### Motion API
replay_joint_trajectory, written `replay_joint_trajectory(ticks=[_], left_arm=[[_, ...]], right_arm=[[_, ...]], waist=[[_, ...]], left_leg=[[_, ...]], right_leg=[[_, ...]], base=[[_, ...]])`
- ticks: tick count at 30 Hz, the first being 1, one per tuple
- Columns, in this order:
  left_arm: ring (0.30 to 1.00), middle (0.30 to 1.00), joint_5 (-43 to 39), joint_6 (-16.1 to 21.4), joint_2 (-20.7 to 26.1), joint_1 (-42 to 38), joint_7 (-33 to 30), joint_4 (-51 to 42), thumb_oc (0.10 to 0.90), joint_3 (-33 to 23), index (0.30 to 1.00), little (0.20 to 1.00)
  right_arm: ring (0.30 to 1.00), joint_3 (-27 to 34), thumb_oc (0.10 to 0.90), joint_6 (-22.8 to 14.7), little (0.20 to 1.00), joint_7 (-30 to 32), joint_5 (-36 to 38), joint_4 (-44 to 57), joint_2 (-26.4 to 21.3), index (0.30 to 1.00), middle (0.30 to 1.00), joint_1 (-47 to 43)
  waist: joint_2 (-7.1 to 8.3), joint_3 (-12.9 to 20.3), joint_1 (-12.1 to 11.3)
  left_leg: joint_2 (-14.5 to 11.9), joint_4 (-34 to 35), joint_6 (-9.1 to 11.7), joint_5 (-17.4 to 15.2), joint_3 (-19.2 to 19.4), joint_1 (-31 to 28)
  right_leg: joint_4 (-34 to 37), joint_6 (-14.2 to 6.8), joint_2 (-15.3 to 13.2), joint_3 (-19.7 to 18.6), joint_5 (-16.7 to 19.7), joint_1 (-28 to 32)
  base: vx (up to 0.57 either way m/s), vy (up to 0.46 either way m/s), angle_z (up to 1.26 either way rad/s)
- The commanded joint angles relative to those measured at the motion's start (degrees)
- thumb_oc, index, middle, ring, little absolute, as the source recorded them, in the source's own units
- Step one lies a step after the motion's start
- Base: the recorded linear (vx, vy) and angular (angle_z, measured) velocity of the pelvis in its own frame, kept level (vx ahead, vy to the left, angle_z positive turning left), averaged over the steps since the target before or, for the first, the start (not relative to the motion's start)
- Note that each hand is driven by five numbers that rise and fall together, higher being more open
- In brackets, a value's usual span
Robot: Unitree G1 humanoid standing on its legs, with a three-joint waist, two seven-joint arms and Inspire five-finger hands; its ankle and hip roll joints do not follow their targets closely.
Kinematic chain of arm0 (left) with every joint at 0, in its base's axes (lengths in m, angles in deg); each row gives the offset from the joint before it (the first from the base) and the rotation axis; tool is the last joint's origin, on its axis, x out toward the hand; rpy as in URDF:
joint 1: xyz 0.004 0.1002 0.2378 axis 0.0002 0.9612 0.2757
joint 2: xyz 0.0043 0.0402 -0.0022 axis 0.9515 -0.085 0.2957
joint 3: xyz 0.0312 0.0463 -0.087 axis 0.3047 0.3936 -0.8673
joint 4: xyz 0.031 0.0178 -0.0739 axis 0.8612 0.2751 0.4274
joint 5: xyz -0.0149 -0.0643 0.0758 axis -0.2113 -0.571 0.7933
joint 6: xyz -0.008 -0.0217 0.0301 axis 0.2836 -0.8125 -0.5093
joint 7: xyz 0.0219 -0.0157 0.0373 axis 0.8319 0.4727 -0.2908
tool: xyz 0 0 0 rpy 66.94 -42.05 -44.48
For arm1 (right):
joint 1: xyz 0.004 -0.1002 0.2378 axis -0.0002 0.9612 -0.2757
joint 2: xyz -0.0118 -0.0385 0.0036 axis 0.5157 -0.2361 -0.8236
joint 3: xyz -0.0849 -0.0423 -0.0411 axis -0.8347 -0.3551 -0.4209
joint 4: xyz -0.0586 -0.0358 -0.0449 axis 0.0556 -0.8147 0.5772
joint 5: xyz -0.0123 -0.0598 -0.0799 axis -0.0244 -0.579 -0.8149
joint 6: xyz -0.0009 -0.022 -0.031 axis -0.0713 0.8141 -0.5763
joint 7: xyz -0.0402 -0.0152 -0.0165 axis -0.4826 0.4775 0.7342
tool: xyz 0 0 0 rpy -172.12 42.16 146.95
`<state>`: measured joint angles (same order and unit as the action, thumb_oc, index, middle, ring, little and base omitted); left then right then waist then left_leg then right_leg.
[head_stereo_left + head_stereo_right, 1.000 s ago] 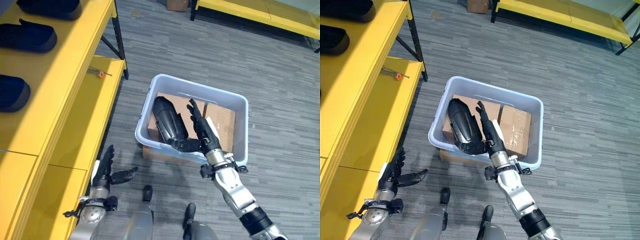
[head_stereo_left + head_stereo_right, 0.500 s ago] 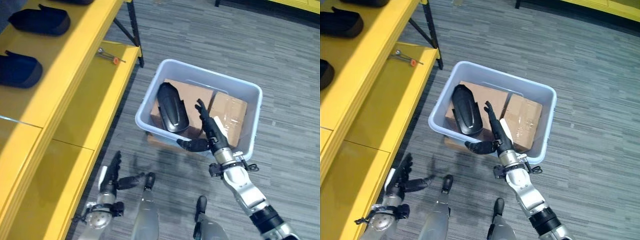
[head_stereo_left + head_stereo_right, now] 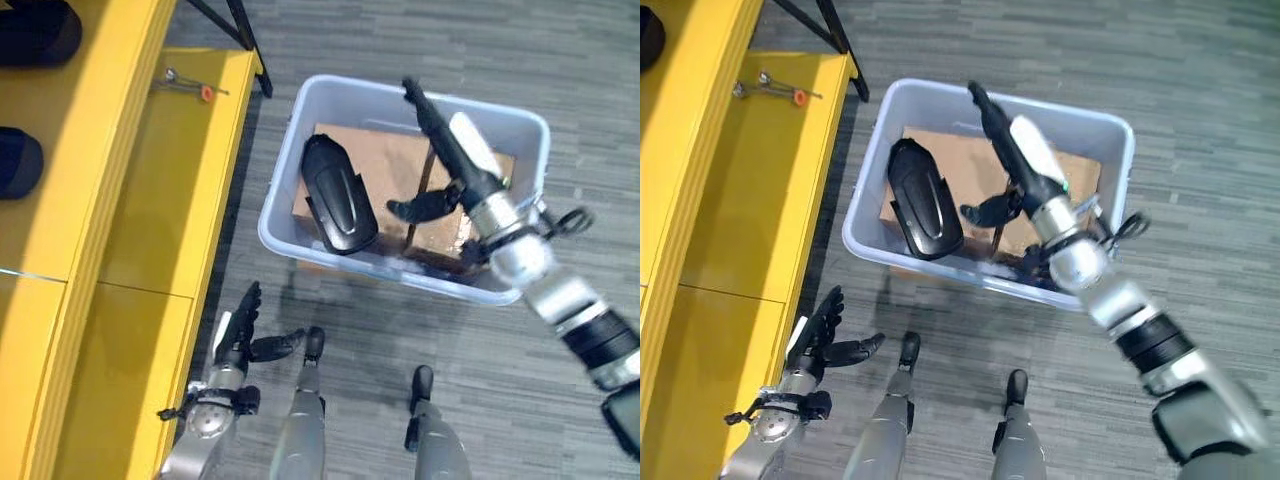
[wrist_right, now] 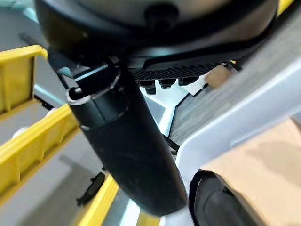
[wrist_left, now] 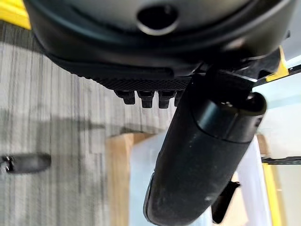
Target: Move parts from the plastic box to the shelf.
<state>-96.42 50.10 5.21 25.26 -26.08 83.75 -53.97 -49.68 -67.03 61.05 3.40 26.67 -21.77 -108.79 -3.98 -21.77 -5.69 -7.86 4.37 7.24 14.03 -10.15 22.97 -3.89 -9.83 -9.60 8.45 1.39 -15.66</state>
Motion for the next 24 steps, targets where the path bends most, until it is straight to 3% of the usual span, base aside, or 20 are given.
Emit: replay_joint_trajectory(ticks=[1, 3, 10, 11, 12, 13, 14, 15, 19, 23, 24], left_arm=[[1.0, 1.0, -1.4, 5.2, 3.9, -1.6, 1.1, -6.2, 0.9, -0.9, 1.0, 1.0], [1.0, 1.0, -1.5, 5.4, 4.8, -2.3, 0.9, -6.0, 0.9, -0.7, 1.0, 1.0], [1.0, 1.0, -0.9, 5.7, 5.3, -2.7, 0.3, -5.8, 0.9, -1.6, 1.0, 1.0], [1.0, 1.0, -0.8, 5.8, 5.9, -3.1, 0.2, -5.5, 0.9, -1.6, 1.0, 1.0], [1.0, 1.0, -0.8, 5.9, 5.6, -3.3, 0.2, -5.5, 0.9, -1.7, 1.0, 1.0], [1.0, 1.0, 0.2, 5.9, 6.9, -3.2, 0.2, -5.7, 0.9, -2.1, 1.0, 1.0], [1.0, 1.0, 0.2, 5.8, 6.6, -3.3, 0.2, -5.7, 0.9, -2.1, 1.0, 1.0], [1.0, 1.0, 0.6, 5.8, 7.3, -3.3, 0.2, -5.7, 0.9, -2.2, 1.0, 1.0], [1.0, 1.0, 1.7, 5.6, 9.6, -4.0, -0.2, -5.8, 0.9, -3.5, 1.0, 1.0], [1.0, 1.0, 2.0, 5.4, 10.1, -4.1, -0.5, -5.7, 0.9, -4.2, 1.0, 1.0], [1.0, 1.0, 1.9, 5.5, 10.6, -4.1, -0.8, -5.8, 0.9, -4.9, 1.0, 1.0]], right_arm=[[1.0, -2.3, 0.9, -6.0, 1.0, -0.1, -2.6, 2.4, -0.8, 1.0, 1.0, -10.8], [1.0, -7.9, 0.9, -5.4, 1.0, -0.2, -5.7, -0.1, -5.9, 1.0, 1.0, -18.0], [1.0, -19.0, 0.9, -3.9, 1.0, -0.3, -14.1, -6.9, -9.8, 1.0, 1.0, -28.4], [1.0, -26.1, 0.9, -3.2, 1.0, -1.1, -21.7, -8.3, -11.5, 1.0, 1.0, -32.9], [1.0, -26.7, 0.9, -3.2, 1.0, -1.1, -21.7, -8.5, -11.5, 1.0, 1.0, -33.5], [1.0, -38.9, 0.9, -2.5, 1.0, -2.1, -35.5, -11.0, -13.4, 1.0, 1.0, -41.0], [1.0, -39.4, 0.9, -2.6, 1.0, -2.0, -35.4, -11.2, -13.3, 1.0, 1.0, -41.5], [1.0, -43.6, 0.9, -2.4, 1.0, -2.8, -40.0, -11.8, -13.4, 1.0, 1.0, -44.1], [1.0, -45.3, 0.9, -1.7, 1.0, -4.4, -49.2, -14.2, -13.3, 1.0, 1.0, -45.9], [1.0, -45.3, 0.9, -1.1, 1.0, -4.8, -52.2, -15.2, -13.9, 1.0, 1.0, -46.6], [1.0, -45.3, 0.9, -0.7, 1.0, -4.8, -53.5, -15.8, -14.2, 1.0, 1.0, -47.4]], waist=[[3.67, -0.5, -1.9], [4.05, -1.7, -2.6], [4.7, -3.2, -3.4], [5.46, -3.7, -3.9], [5.19, -3.6, -3.7], [6.17, -4.3, -4.7], [5.91, -4.3, -4.6], [6.45, -4.4, -4.9], [8.94, -5.4, -5.9], [10.36, -6.0, -6.4], [11.32, -6.3, -6.9]], left_leg=[[-1.6, 0.6, 0.4, -2.0, 0.5, -2.9], [-1.8, 0.6, 0.8, -1.5, 0.1, -1.2], [-2.0, 0.6, 1.2, -0.8, -1.0, 1.2], [-2.1, 0.6, 1.3, -1.0, -1.1, 1.6], [-2.1, 0.6, 1.2, -0.7, -1.3, 1.9], [-2.1, 0.6, 1.4, -0.9, -1.9, 2.7], [-2.1, 0.6, 1.4, -0.6, -2.0, 3.0], [-2.2, 0.6, 1.5, -0.9, -2.2, 3.3], [-2.4, 0.6, 1.6, -0.7, -3.0, 4.9], [-2.4, 0.6, 1.7, -0.5, -3.6, 5.9], [-2.2, 0.6, 1.8, -0.4, -4.0, 6.5]], right_leg=[[-2.2, 1.5, -1.0, 4.5, 2.1, -2.3], [-2.7, 1.6, -1.1, 5.3, 2.0, -3.6], [-3.7, 1.8, -0.8, 6.0, 1.9, -5.8], [-4.2, 1.8, -0.6, 6.1, 1.3, -6.2], [-4.0, 1.8, -0.6, 6.1, 1.7, -6.4], [-4.5, 1.7, -0.5, 6.6, 1.2, -7.2], [-4.4, 1.7, -0.5, 6.7, 1.6, -7.4], [-4.5, 1.6, -0.4, 6.8, 1.2, -7.6], [-4.6, 1.6, -0.2, 7.3, 1.0, -8.7], [-4.6, 1.5, -0.1, 7.8, 0.9, -9.6], [-4.7, 1.6, 0.0, 8.1, 0.9, -10.0]], base=[[0.02, -0.037, 0.07], [0.03, -0.066, 0.09], [0.04, -0.045, 0.09], [0.03, -0.026, 0.14], [0.1, -0.091, 0.18], [0.03, -0.052, 0.16], [0.08, -0.087, 0.08], [0.03, -0.038, 0.03], [0.05, -0.044, 0.1], [0.04, -0.027, 0.04], [0.04, -0.03, 0.06]])
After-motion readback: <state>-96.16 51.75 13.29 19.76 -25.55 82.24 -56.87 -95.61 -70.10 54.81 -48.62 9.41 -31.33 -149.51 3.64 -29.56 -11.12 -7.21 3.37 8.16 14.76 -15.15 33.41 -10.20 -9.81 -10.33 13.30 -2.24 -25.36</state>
